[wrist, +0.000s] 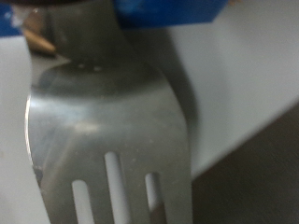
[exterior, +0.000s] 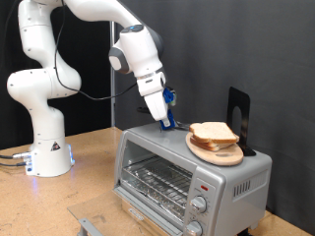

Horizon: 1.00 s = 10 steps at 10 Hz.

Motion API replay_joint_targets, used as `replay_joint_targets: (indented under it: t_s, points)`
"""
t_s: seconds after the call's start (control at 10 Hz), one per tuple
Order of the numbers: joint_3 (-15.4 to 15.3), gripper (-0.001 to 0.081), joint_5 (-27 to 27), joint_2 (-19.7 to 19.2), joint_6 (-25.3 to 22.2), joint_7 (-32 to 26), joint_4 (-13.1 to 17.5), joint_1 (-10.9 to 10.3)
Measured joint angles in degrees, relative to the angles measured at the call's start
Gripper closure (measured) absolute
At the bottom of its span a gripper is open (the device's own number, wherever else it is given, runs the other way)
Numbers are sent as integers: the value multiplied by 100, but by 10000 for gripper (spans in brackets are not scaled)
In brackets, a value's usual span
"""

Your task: Make a piece of toast with the oven

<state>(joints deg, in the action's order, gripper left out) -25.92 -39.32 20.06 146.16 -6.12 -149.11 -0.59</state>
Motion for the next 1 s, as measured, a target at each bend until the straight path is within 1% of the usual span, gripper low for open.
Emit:
replay_joint_targets:
  t_s: [0.2, 0.4, 0.5, 0.7, 0.8, 1.0]
  points:
    - [207, 358, -102, 264, -525, -122, 177, -5]
    - [413, 358, 13, 566, -1282, -125, 315, 37]
    - [398, 358, 2, 555, -1204, -125, 290, 36]
    - [453, 358, -319, 608, -1041, -138, 223, 34]
    - [566, 358, -474, 714, -1014, -203, 161, 36]
    - [918, 358, -516, 1024, -1142, -373, -36, 88]
